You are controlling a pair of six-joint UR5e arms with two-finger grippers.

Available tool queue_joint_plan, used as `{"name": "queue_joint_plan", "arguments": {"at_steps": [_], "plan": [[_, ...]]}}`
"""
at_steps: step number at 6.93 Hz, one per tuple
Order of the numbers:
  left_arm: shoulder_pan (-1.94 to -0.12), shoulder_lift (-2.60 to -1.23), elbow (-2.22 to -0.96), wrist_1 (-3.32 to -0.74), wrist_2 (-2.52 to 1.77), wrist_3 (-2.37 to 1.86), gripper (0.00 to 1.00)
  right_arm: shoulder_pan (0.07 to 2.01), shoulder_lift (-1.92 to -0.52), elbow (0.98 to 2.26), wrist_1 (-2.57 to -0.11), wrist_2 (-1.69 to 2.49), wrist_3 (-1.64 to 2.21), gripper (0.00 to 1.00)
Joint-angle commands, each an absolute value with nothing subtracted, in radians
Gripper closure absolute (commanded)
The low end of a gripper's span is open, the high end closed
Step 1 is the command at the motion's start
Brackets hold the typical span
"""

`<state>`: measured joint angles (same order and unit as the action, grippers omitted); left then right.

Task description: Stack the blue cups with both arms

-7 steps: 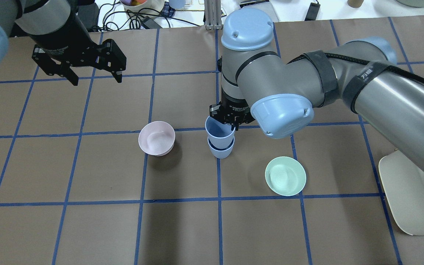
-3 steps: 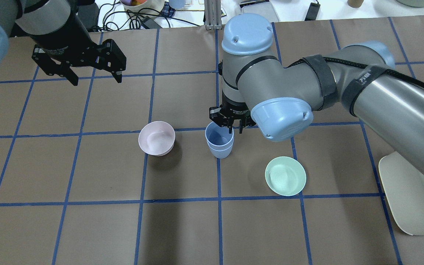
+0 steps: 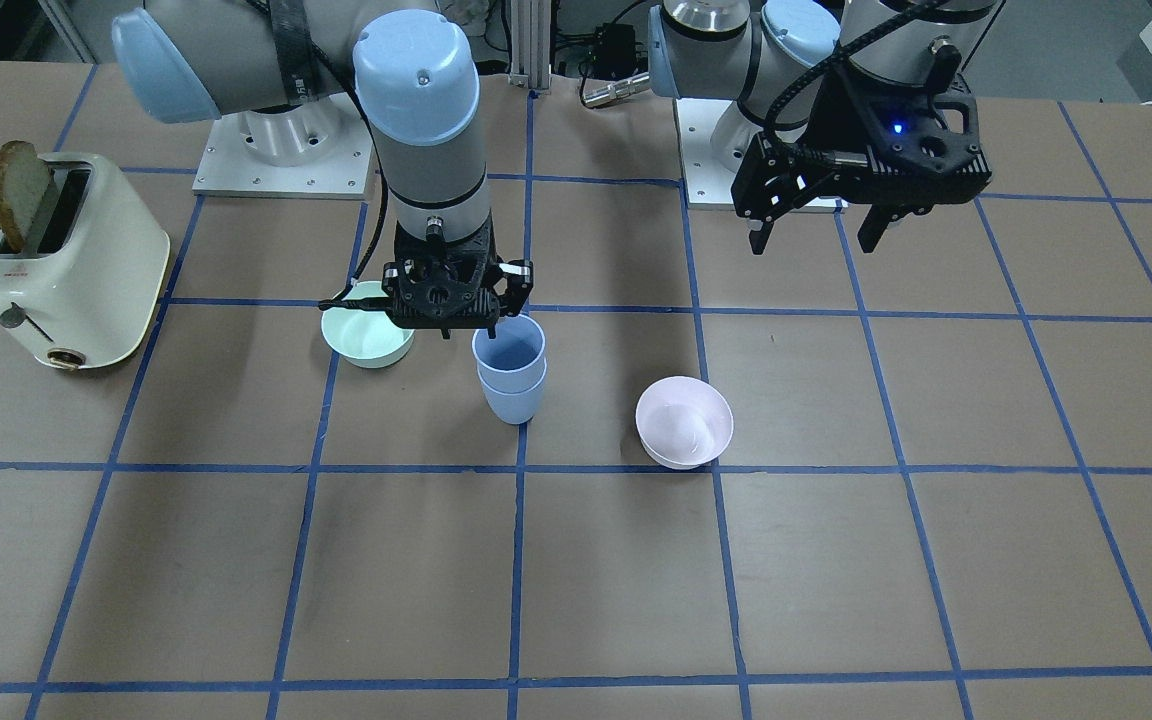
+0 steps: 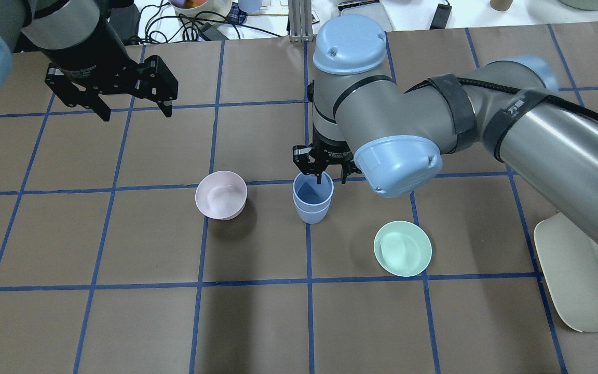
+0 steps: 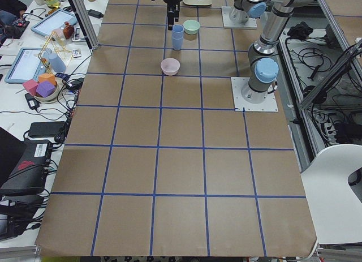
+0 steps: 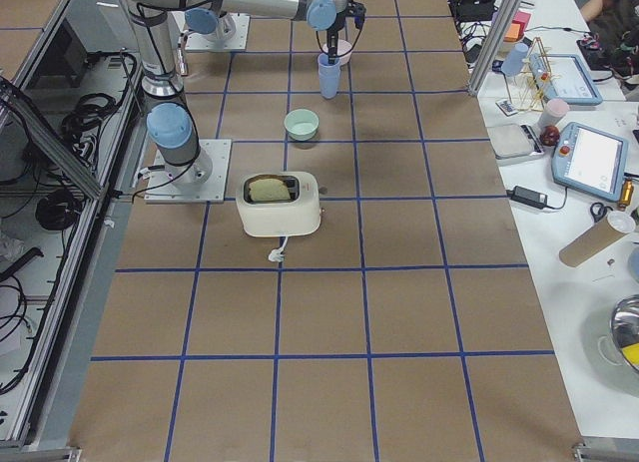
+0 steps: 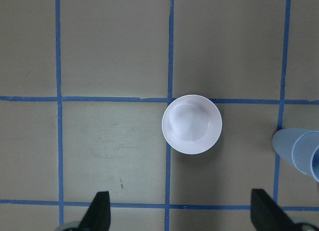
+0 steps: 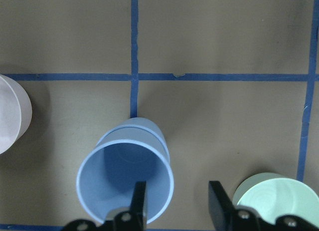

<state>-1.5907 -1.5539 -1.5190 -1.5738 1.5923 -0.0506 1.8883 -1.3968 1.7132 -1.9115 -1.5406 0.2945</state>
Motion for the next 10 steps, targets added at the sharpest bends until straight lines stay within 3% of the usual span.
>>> {"name": "queue_joint_plan", "arguments": {"at_steps": [1, 2, 4, 8, 10], "plan": [[-1.591, -1.554, -1.519, -1.574, 1.592, -0.051, 0.0, 1.745, -1.422, 1.692, -1.895, -1.566, 0.148, 0.36], [-1.591, -1.554, -1.519, -1.574, 1.591, -0.051, 0.0, 1.677, -1.427, 1.646, -1.855, -1.597, 0.088, 0.34], [-1.591, -1.555, -1.52, -1.572, 1.589, -0.051, 0.0, 1.616, -1.431, 1.413, -1.551, -1.606, 0.033, 0.33], [-1.589, -1.555, -1.52, -1.572, 1.588, -0.051, 0.0, 1.531, -1.45, 1.39, -1.565, -1.605, 0.008, 0.0], [-1.589, -1.557, -1.52, -1.572, 1.586, -0.051, 0.0, 1.526, -1.456, 1.388, -1.565, -1.601, 0.008, 0.0]]}}
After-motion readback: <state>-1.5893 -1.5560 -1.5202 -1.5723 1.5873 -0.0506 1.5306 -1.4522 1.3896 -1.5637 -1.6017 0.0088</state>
